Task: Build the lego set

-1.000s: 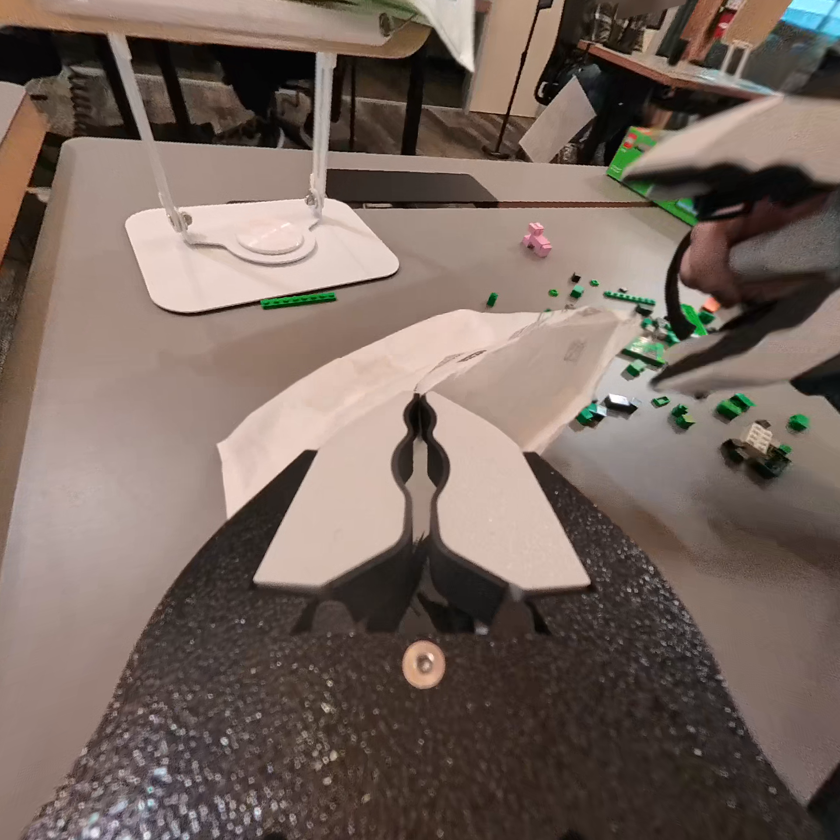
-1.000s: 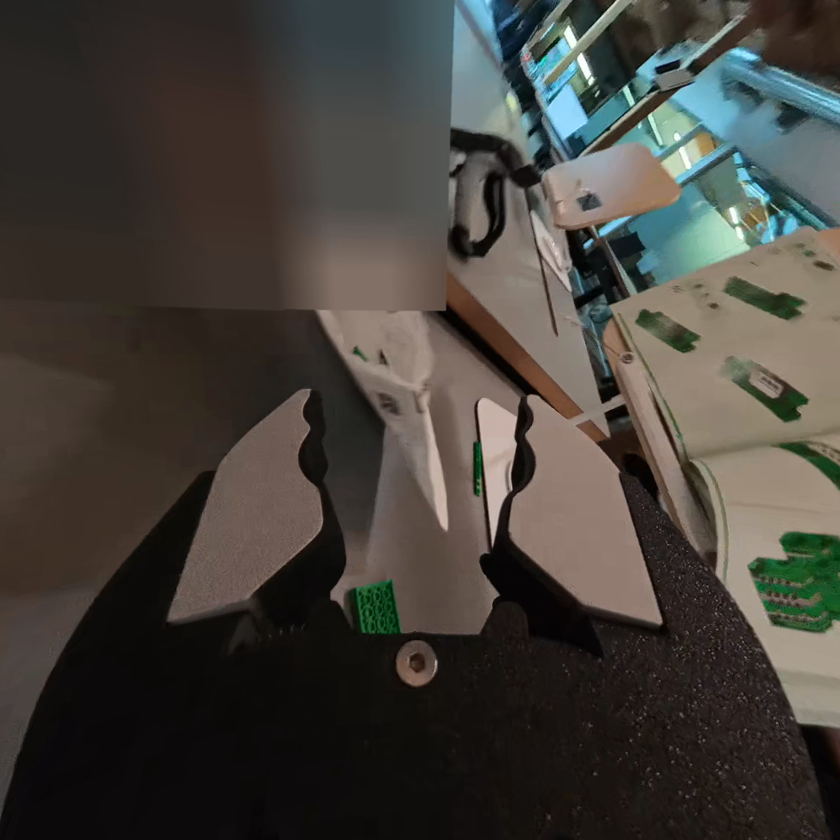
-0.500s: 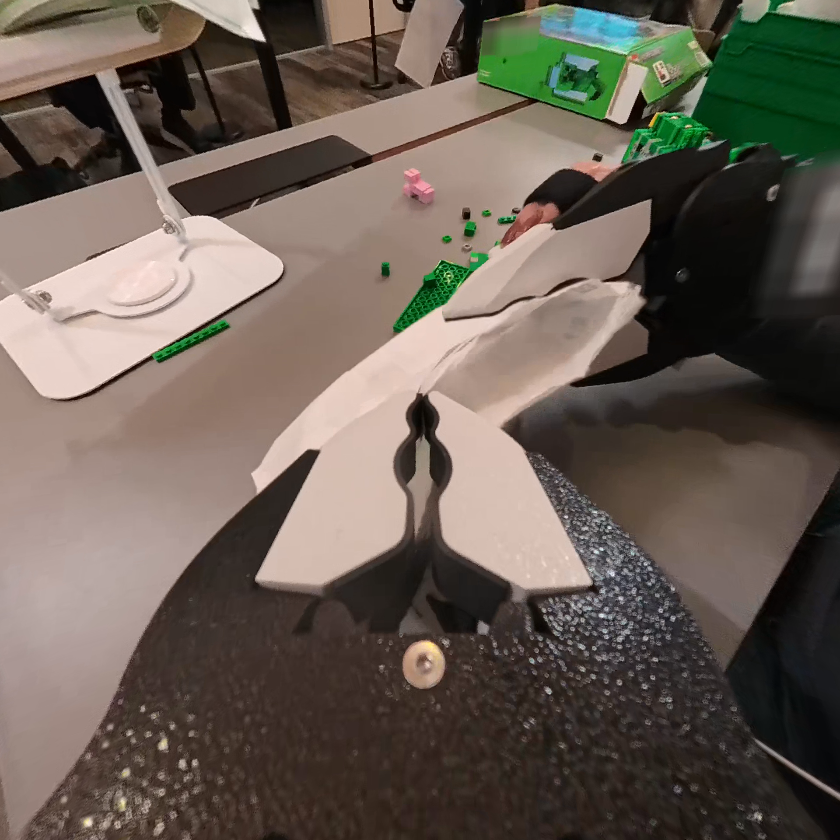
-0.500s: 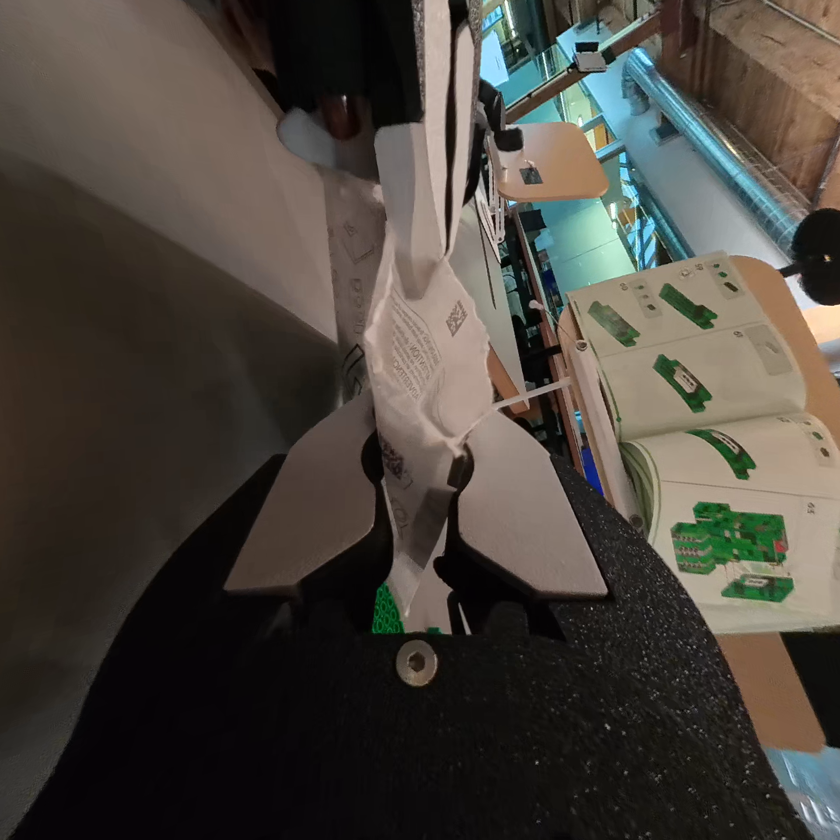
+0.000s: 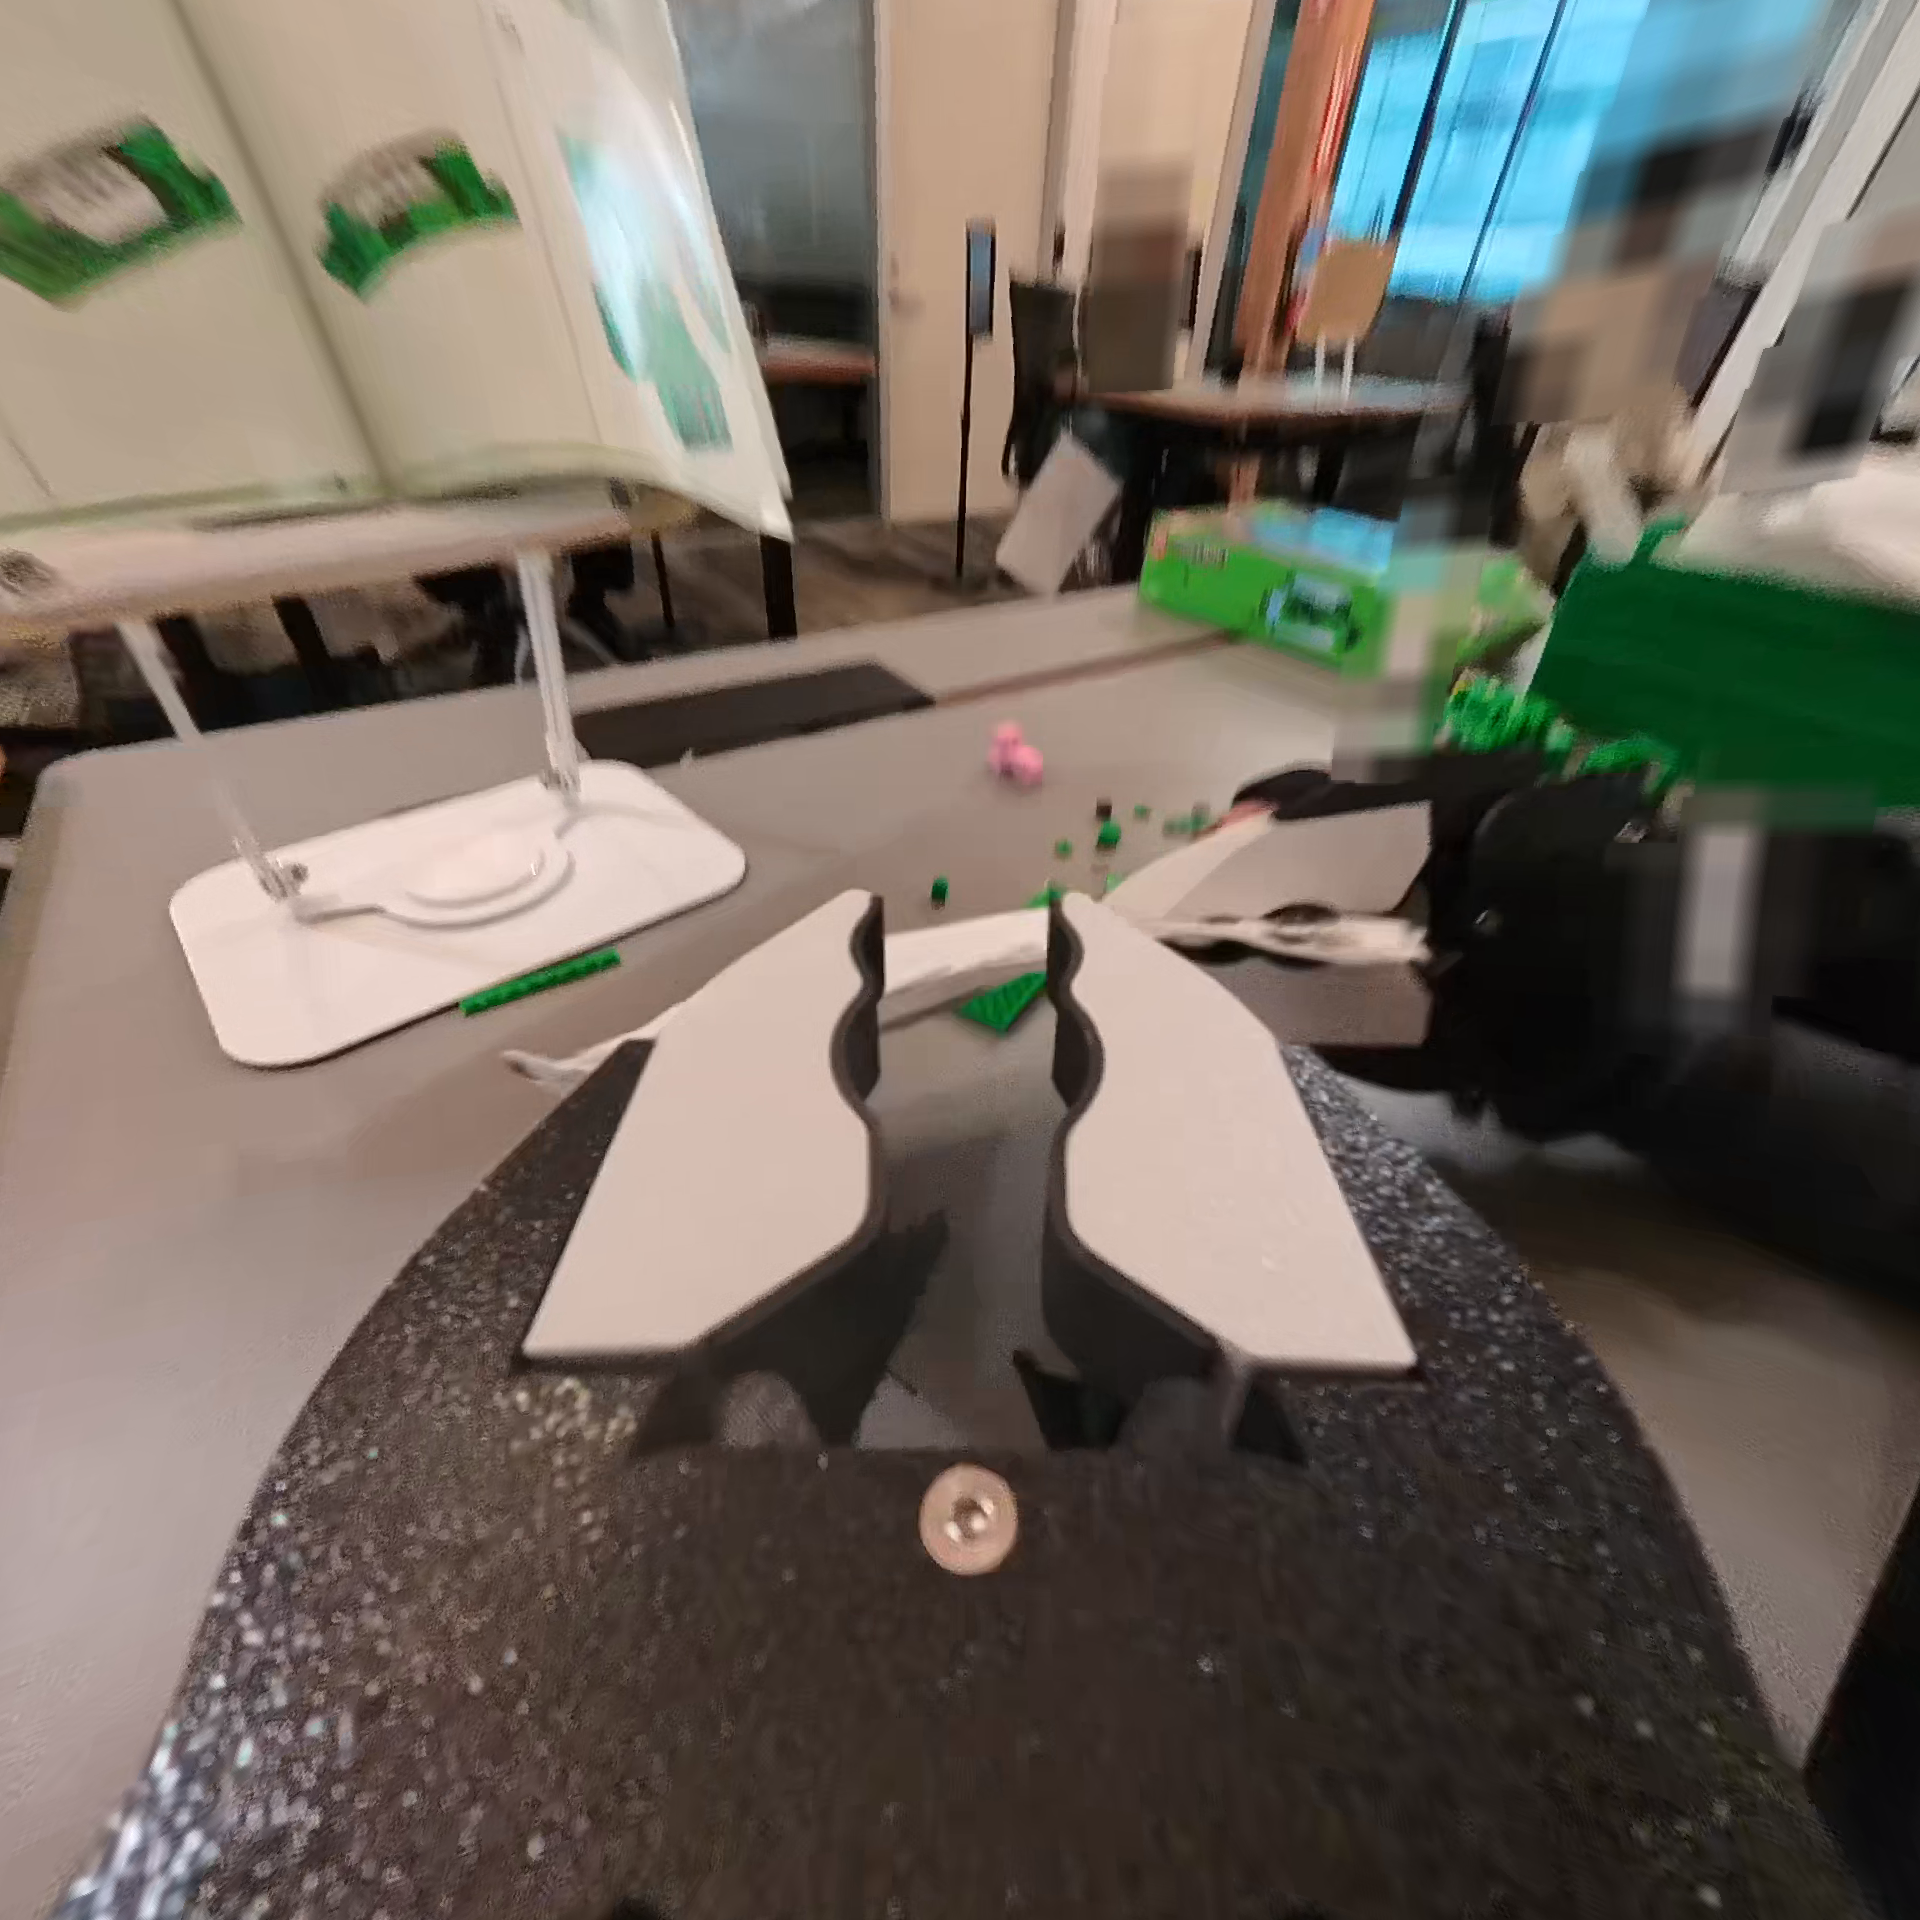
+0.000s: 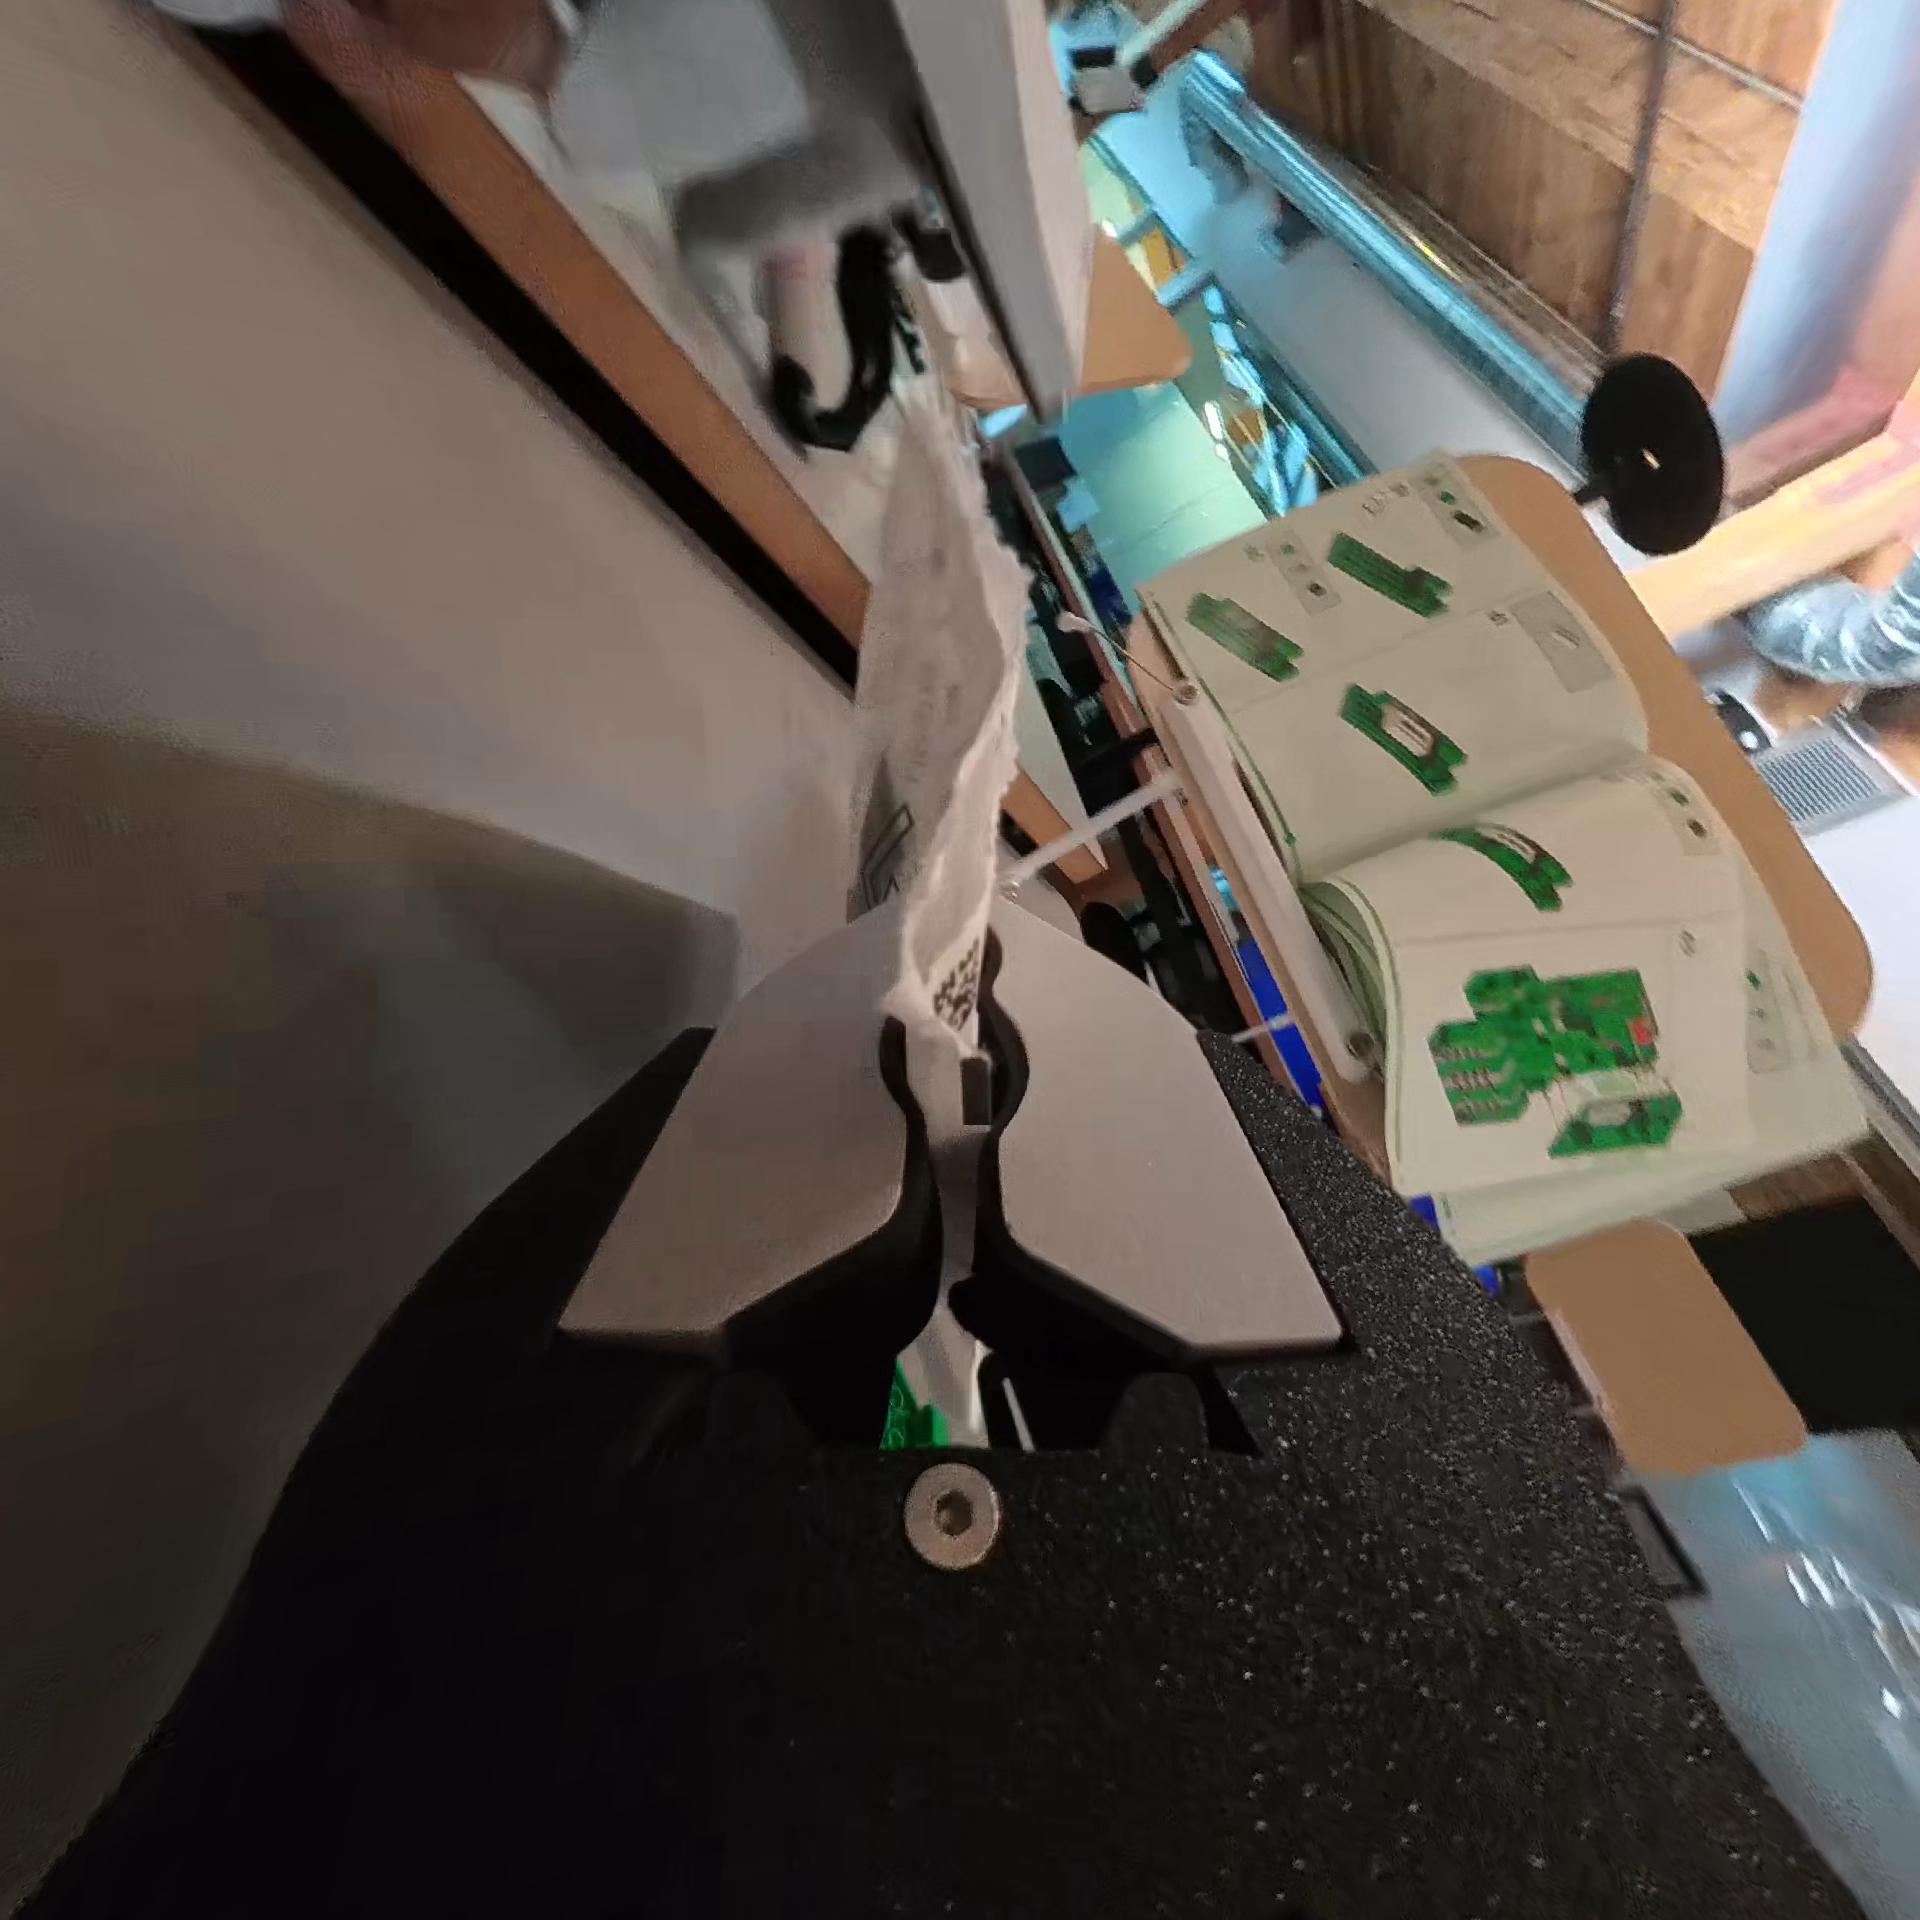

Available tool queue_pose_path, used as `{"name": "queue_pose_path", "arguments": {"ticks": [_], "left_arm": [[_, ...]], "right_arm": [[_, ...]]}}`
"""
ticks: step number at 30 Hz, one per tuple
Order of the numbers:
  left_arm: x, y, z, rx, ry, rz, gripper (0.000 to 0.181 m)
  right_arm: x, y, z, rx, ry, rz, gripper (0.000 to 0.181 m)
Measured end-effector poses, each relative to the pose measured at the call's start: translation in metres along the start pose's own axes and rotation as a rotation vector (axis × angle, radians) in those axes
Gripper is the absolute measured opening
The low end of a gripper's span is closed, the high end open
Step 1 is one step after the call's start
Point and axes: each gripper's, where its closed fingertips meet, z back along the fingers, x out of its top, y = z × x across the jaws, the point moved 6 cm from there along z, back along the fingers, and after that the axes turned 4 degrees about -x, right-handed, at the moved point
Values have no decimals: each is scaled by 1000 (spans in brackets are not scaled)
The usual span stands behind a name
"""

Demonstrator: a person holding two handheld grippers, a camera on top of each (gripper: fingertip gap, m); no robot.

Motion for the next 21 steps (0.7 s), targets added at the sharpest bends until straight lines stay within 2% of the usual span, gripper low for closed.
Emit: {"name": "queue_pose_path", "arguments": {"ticks": [2, 4, 9, 12, 16, 19, 21], "left_arm": [[12, 2, 12, -11, -126, 55, 36], [18, 7, 21, 0, -186, 109, 43], [12, 15, 22, 48, -145, 152, 46], [12, 12, 15, 30, -144, 168, 44], [7, 9, 4, 50, -109, 160, 41], [1, 5, -7, 63, -55, 145, 40], [-1, 2, -13, 78, -32, 124, 39]], "right_arm": [[-7, -9, 1, -55, 19, -76, 0], [-15, -18, 2, -86, 45, -173, 0], [-26, -45, 11, -154, 89, -380, 0], [-25, -76, 30, -245, 120, -396, 0], [-20, -122, 91, -395, 152, -429, 0], [-24, -151, 158, -487, 228, -436, 0], [-28, -169, 213, -564, 281, -455, 0]]}}
